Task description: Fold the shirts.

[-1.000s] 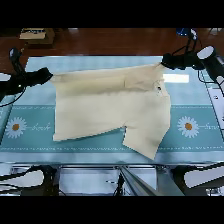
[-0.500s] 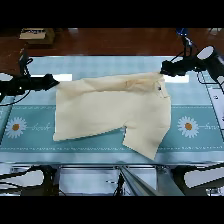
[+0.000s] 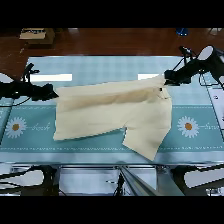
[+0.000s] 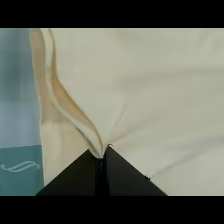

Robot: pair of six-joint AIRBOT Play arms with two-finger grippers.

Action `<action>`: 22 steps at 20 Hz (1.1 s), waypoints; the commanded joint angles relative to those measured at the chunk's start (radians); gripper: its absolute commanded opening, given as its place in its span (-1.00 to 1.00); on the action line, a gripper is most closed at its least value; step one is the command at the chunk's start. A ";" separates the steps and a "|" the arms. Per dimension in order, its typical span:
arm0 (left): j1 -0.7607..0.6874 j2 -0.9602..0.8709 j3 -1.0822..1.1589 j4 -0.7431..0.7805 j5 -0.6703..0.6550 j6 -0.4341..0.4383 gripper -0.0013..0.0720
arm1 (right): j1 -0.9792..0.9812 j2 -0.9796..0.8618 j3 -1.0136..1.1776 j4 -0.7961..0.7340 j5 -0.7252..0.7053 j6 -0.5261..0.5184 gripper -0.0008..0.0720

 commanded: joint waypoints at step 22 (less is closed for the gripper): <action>0.396 0.212 -0.418 0.123 -0.419 0.046 0.58 | -0.460 0.394 -0.436 0.202 0.186 -0.209 0.39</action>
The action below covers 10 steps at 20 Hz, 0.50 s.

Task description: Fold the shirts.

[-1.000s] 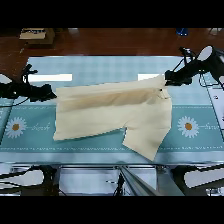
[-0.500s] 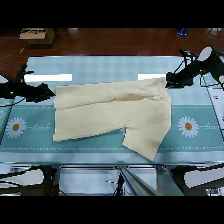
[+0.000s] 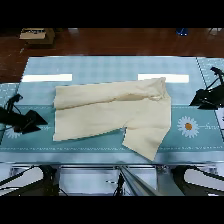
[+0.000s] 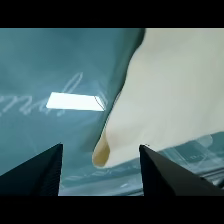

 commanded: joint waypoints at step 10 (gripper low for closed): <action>-0.062 0.029 -0.269 -0.203 0.157 0.064 0.10 | -0.125 0.118 -0.166 0.249 -0.090 -0.082 0.34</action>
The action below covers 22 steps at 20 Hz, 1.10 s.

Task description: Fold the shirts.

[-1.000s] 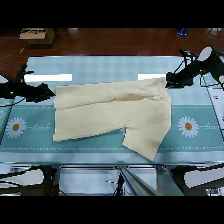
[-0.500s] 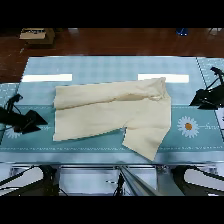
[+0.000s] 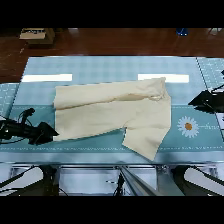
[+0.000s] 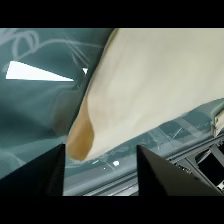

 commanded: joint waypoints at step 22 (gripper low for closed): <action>0.046 0.005 -0.024 -0.127 -0.011 0.095 -0.92 | 0.027 0.145 -0.481 0.063 -0.155 -0.043 0.36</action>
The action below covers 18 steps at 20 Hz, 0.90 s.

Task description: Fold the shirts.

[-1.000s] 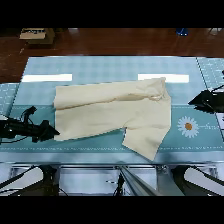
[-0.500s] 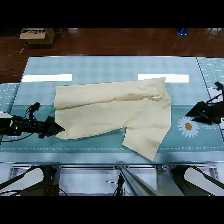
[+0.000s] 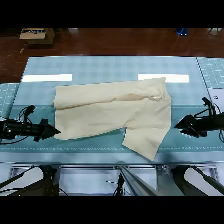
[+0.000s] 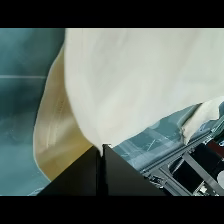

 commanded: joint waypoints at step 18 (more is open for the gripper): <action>0.034 0.022 0.226 -0.333 -0.092 0.046 -0.92 | 0.372 0.146 0.215 0.182 -0.375 0.109 -0.87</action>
